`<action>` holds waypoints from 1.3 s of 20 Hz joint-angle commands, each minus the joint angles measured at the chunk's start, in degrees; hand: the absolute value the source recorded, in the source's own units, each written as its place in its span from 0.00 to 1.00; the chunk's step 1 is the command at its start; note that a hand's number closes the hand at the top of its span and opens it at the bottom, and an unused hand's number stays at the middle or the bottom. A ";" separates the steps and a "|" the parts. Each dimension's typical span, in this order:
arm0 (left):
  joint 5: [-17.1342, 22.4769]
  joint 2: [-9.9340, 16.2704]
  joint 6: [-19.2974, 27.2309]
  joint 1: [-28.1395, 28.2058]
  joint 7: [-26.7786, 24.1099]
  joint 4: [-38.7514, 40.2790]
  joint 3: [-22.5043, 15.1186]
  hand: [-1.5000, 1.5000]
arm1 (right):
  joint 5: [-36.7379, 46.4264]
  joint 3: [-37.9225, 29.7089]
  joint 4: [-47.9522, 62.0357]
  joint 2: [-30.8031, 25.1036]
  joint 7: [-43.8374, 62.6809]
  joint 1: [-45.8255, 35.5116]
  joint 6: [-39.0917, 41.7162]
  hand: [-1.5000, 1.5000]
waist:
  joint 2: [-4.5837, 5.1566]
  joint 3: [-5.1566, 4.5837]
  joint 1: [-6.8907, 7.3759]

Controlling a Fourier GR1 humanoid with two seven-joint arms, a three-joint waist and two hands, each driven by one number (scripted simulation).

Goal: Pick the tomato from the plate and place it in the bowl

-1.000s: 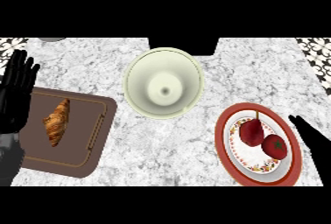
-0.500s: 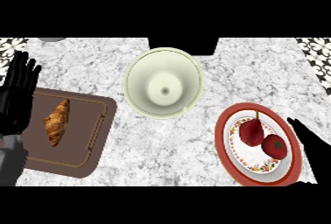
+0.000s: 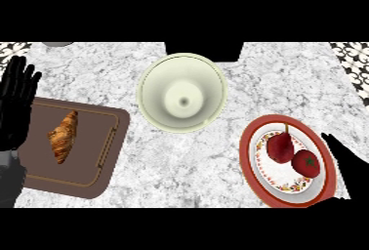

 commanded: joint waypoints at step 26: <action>-7.22 -6.85 -2.29 -4.19 -1.88 5.84 3.23 0.50 | 10.19 -9.25 24.98 9.23 -17.63 -5.09 -0.69 0.00 | 0.05 -0.03 -0.10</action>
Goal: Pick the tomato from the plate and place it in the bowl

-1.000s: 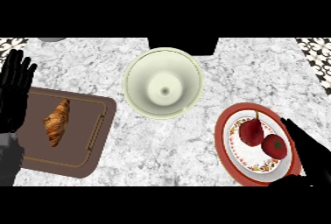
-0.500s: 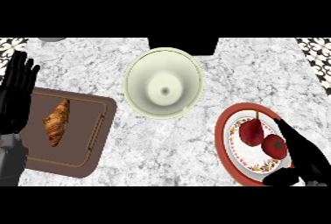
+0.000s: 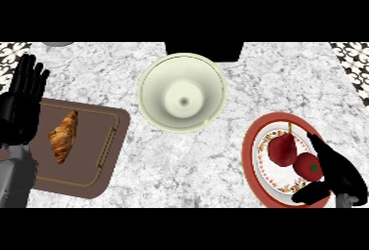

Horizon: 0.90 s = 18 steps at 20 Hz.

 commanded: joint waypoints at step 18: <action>-1.66 -1.07 -0.29 2.26 2.20 -4.25 1.96 0.50 | 12.35 0.80 -7.86 4.98 1.67 14.13 -8.17 1.00 | -0.47 -0.10 -1.89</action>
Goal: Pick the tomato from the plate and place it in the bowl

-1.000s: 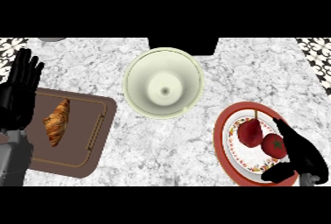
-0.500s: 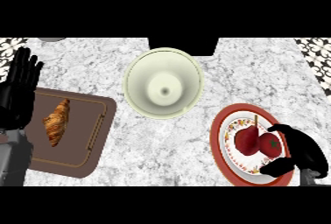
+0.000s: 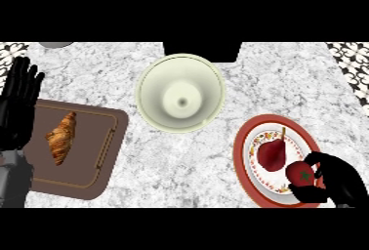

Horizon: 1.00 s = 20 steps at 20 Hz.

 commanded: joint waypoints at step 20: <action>-0.75 -0.28 0.16 1.31 0.48 -1.93 -0.18 0.50 | 38.31 31.58 -62.48 7.60 24.63 47.27 -4.82 1.00 | -0.10 0.05 -0.75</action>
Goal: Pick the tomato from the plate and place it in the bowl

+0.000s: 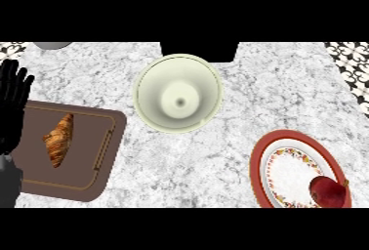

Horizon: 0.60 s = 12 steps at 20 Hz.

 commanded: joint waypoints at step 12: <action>-0.94 -1.07 -0.58 -2.29 -0.56 1.67 -2.10 0.50 | 11.42 21.18 -11.93 7.39 4.31 -25.03 7.95 1.00 | 0.65 -0.28 2.56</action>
